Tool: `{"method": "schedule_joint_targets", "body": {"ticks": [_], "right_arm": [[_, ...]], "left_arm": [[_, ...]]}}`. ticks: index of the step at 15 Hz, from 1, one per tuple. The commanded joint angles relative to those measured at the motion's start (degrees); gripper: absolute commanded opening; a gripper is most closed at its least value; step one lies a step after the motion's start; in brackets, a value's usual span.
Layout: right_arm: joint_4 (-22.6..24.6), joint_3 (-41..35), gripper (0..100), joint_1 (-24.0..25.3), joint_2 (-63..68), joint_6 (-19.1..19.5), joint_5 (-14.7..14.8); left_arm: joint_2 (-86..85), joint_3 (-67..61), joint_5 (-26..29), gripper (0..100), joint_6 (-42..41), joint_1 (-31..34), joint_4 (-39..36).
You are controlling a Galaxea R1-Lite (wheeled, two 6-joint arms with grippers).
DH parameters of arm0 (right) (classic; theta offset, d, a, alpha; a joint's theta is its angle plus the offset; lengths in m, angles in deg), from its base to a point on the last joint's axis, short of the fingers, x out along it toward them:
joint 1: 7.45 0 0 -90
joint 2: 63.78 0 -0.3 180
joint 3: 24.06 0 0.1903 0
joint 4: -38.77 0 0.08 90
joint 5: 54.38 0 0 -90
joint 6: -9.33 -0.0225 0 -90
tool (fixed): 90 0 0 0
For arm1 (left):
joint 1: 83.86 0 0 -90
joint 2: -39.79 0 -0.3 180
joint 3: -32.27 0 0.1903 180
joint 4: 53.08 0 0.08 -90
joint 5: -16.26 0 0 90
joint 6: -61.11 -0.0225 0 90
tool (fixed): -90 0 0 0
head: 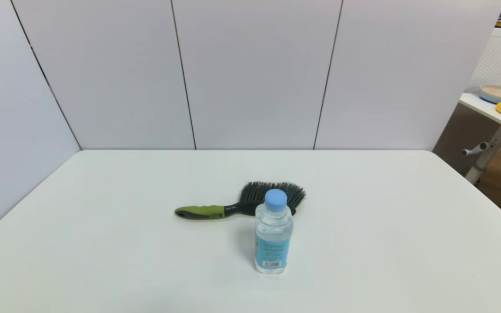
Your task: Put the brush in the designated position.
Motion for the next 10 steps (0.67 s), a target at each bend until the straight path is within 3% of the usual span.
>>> {"method": "schedule_joint_targets", "body": {"ticks": [1, 10], "right_arm": [[-0.1, -0.1, 100, 0.0, 0.1, -0.2, 0.1], [-0.1, -0.1, 100, 0.0, 0.1, -0.5, 0.1]], "left_arm": [[0.1, 0.0, 0.0, 100, 0.0, 0.0, 0.0], [0.1, 0.0, 0.0, 100, 0.0, 0.0, 0.0]]}}
